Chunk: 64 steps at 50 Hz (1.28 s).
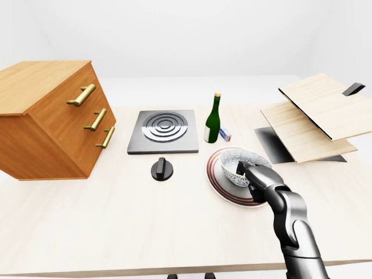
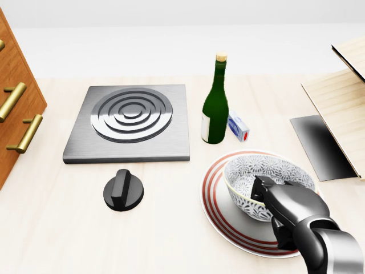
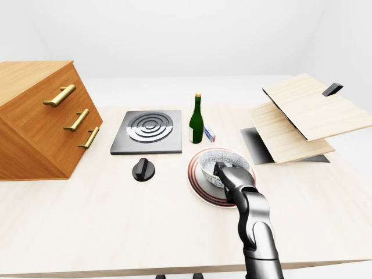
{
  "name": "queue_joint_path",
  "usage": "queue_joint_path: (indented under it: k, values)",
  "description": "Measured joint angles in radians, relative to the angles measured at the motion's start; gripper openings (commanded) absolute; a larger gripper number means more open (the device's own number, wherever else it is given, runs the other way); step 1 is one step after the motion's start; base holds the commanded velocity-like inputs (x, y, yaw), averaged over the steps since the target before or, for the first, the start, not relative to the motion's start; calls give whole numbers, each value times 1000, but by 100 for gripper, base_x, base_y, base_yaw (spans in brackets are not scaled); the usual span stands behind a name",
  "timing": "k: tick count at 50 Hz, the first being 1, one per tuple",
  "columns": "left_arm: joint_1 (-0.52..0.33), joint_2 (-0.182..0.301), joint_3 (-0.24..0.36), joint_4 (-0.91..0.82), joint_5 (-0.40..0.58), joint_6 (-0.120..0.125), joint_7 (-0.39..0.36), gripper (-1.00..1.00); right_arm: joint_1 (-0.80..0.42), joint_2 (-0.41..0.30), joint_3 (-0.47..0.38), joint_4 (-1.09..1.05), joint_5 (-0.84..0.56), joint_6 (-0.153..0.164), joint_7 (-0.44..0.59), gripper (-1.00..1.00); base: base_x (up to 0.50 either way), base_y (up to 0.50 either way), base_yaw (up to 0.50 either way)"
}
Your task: Pick up the akita bowl and put it on the plate.
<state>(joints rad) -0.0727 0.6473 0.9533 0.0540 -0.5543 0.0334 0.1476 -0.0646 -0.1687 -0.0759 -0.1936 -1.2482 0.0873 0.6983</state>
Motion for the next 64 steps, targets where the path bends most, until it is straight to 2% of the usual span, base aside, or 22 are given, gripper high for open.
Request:
queue_joint_path:
  k: [10, 11, 22, 29, 40, 49, 64]
  values:
    - [0, 0, 0, 2, 0, -1, -1, 100, -4, 0, 3, 3, -5, 0, 0, -100, 0, 0, 0]
    - [0, 0, 0, 2, 0, -1, -2, 100, -4, 0, 3, 3, -4, 0, 0, 100, 1, 0, 0]
    - [-4, 0, -10, 18, 2, -17, -2, 100, 15, 11, 7, -13, -3, 0, 0, 100, 0, 0, 0]
    - [-5, 0, -13, 20, 1, -17, 0, 100, 63, 29, 14, -130, -17, 0, 0, 100, 0, 0, 0]
    - [1, 3, 1, -5, -6, 12, 2, 100, 178, 125, 76, -555, -136, 0, 0, 100, 0, 0, 0]
    - [4, 9, 22, -39, -12, 54, 8, 100, 188, 194, 151, -733, -250, 0, 0, 100, 0, 0, 0]
    - [0, 17, 42, -74, -13, 54, 13, 100, 133, 235, 225, -827, -353, 0, 0, 100, 0, 0, 0]
